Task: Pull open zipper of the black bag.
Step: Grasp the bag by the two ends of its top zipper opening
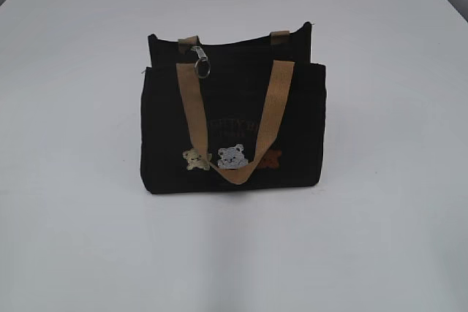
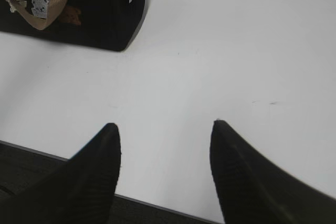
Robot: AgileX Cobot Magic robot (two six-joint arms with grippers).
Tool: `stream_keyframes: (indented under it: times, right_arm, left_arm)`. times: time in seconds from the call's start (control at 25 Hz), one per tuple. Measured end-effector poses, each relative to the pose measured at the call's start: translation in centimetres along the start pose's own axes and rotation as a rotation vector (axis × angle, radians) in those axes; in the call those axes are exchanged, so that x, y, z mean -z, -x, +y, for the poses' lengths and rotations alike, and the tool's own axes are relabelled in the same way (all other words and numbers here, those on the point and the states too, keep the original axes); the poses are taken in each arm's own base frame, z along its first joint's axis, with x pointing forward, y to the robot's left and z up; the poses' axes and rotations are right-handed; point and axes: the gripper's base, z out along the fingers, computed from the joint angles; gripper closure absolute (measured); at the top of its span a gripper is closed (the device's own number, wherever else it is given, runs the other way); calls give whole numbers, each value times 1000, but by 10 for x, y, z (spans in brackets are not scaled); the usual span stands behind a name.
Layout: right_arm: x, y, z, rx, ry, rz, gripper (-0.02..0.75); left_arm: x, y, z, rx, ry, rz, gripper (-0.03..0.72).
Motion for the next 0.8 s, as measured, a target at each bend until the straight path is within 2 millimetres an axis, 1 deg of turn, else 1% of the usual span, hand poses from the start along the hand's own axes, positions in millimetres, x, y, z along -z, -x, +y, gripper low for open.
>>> stream_keyframes:
  times: [0.8]
  right_arm:
    - [0, 0, 0, 0, 0, 0, 310]
  left_arm:
    - [0, 0, 0, 0, 0, 0, 480]
